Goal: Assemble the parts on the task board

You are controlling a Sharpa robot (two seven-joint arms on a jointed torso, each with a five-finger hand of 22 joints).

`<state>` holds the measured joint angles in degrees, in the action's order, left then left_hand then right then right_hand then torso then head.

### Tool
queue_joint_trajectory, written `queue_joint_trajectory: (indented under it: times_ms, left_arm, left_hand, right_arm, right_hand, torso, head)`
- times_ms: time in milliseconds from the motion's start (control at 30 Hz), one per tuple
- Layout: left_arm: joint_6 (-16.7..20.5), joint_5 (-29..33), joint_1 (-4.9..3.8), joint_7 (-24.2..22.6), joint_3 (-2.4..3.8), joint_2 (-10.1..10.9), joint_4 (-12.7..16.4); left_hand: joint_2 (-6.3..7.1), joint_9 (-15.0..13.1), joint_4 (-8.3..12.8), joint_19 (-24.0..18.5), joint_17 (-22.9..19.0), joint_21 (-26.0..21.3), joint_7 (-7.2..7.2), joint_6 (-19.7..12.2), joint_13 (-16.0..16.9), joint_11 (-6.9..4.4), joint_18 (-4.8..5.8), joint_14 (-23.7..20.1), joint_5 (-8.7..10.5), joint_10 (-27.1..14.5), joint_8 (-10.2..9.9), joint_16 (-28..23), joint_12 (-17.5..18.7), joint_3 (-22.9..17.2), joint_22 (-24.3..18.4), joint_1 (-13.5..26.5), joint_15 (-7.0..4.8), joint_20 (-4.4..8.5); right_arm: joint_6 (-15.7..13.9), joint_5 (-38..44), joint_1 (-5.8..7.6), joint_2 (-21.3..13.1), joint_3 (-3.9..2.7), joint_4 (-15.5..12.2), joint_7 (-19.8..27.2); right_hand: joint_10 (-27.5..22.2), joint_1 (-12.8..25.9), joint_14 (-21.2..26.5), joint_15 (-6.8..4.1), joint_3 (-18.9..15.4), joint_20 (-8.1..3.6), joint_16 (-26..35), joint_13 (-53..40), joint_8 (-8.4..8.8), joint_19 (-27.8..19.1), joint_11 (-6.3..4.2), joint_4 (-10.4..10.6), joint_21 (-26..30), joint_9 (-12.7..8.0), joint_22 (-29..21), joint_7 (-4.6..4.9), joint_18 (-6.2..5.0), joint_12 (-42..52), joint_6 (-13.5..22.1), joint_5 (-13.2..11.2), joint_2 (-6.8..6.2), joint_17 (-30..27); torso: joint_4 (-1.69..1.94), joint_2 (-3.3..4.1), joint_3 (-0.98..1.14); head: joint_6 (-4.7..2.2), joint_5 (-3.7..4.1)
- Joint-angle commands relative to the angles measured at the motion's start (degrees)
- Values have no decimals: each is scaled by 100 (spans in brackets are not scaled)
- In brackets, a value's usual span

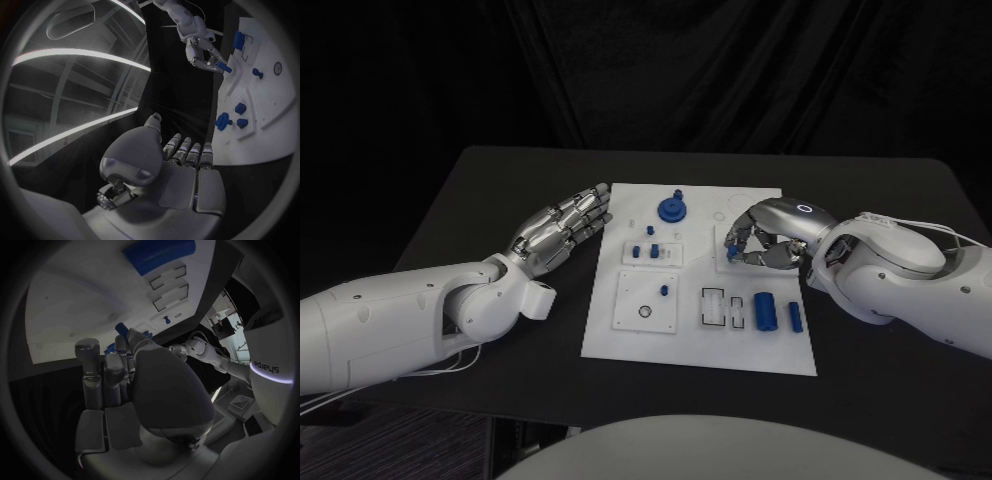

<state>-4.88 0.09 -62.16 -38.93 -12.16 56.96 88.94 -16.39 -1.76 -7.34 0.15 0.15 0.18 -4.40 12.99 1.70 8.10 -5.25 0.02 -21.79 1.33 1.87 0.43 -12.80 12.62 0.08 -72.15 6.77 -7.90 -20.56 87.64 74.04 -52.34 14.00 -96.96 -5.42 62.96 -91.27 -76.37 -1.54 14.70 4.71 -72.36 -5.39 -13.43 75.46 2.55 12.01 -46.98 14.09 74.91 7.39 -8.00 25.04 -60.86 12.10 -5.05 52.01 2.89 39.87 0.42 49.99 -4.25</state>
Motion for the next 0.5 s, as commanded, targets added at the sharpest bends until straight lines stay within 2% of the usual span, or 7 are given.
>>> queue_joint_trajectory:
  times_ms: [33, 267, 500]
  left_arm:
    - [-76, 16, 10, -555, 4, -1, 3]
    - [-86, 16, 14, -543, 4, -11, -6]
    - [-98, 16, 19, -546, 4, -26, -11]
  left_hand:
    - [-7, 5, 44, -15, 0, -18, -5, -45, -5, 23, 16, 4, -26, -9, -12, 8, 46, -15, -8, -50, 53, -48]
    - [-8, 6, 49, -15, 1, -18, 0, -49, -6, 27, 14, 4, -30, -14, -13, 9, 55, -17, -8, -53, 58, -56]
    - [-9, 6, 50, -15, 0, -18, 2, -55, -6, 28, 12, 3, -32, -16, -13, 6, 60, -18, -8, -54, 61, -61]
  right_arm:
    - [-240, -95, 42, -66, -9, -178, 36]
    - [-238, -163, 66, -63, -9, -486, 79]
    - [-150, -190, 38, 188, -8, -678, 176]
  right_hand:
    - [51, 66, -54, 11, -27, 6, 11, 11, -168, 45, -8, 5, -55, 514, 503, -177, 43, -36, -227, 17, -10, 21]
    - [123, 77, -107, -6, -23, -10, -19, 16, -181, 95, -25, 6, -148, 576, 526, -190, 59, -97, -235, 64, -32, 95]
    - [142, 89, -120, -9, -26, -14, -22, 18, -183, 103, -27, 12, -151, 595, 527, -194, 60, -118, -236, 71, -42, 105]
  torso:
    - [-4, 1, -5]
    - [-2, 1, -7]
    - [-1, 6, -3]
  head:
    - [1, -16]
    - [1, -68]
    - [1, -150]
